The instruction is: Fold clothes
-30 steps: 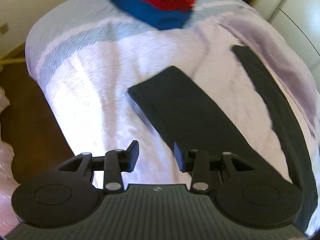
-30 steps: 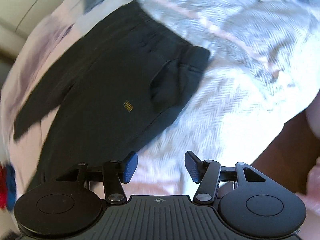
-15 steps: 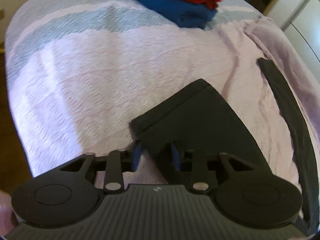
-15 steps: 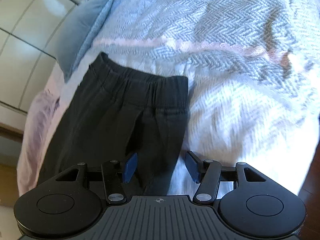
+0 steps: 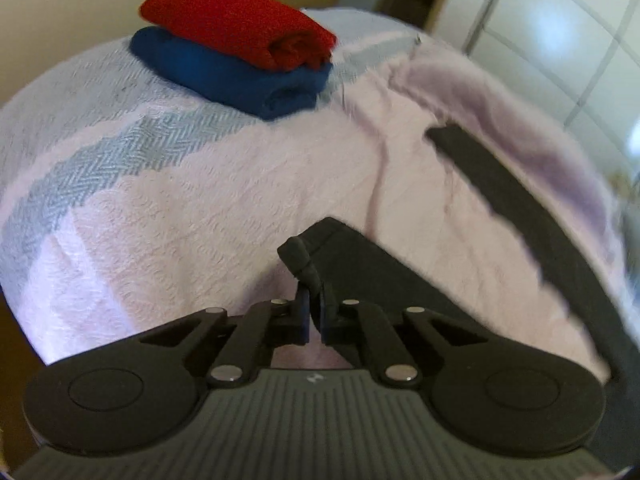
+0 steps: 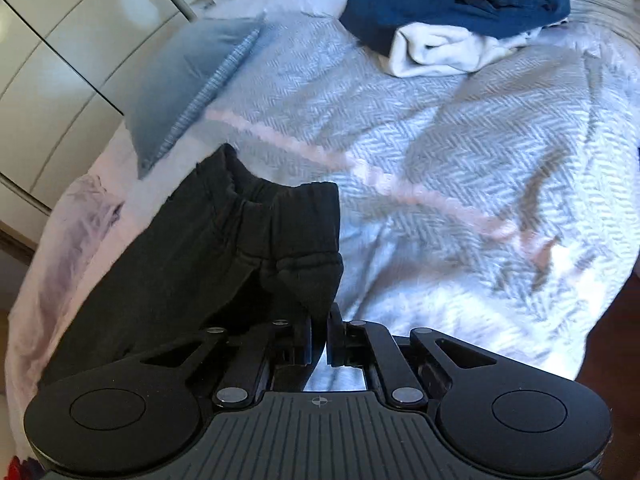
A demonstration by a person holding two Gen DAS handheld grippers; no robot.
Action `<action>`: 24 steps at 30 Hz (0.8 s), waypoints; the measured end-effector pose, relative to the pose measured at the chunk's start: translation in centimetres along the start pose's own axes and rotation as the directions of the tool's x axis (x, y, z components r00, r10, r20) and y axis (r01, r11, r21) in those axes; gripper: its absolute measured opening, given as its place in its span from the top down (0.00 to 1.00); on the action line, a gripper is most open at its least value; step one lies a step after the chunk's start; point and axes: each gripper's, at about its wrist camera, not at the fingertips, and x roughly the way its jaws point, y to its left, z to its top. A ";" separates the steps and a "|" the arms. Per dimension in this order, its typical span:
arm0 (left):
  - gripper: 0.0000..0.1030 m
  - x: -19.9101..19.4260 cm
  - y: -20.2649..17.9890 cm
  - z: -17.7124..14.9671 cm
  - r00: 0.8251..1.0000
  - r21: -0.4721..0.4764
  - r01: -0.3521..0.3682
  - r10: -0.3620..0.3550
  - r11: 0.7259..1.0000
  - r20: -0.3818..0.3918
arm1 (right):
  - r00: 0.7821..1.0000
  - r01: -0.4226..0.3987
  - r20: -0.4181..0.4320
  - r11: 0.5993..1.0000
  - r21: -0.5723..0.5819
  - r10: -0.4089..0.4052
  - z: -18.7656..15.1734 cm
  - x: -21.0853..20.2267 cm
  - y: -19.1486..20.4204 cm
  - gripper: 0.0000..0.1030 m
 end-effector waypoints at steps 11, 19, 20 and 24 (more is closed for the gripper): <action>0.79 -0.3 0.9 -0.1 0.995 0.057 -0.082 0.085 0.995 -0.049 | 0.986 0.138 -0.097 0.990 0.025 -0.135 -1.7 1.0 -0.2 0.51; 0.82 -0.8 1.8 3.3 0.970 -0.030 -0.231 0.228 0.972 -0.087 | 0.978 0.188 -0.053 0.959 -0.210 -0.204 -3.5 0.2 4.3 0.51; 0.82 -0.6 0.9 3.8 0.973 0.003 -0.214 0.213 0.977 -0.087 | 0.980 0.179 -0.048 0.958 -0.222 -0.195 -3.5 0.5 4.8 0.51; 0.82 0.7 -5.5 5.7 0.991 0.180 -0.082 0.100 0.980 -0.094 | 0.991 0.105 -0.058 0.962 -0.250 -0.123 -2.9 1.8 7.0 0.51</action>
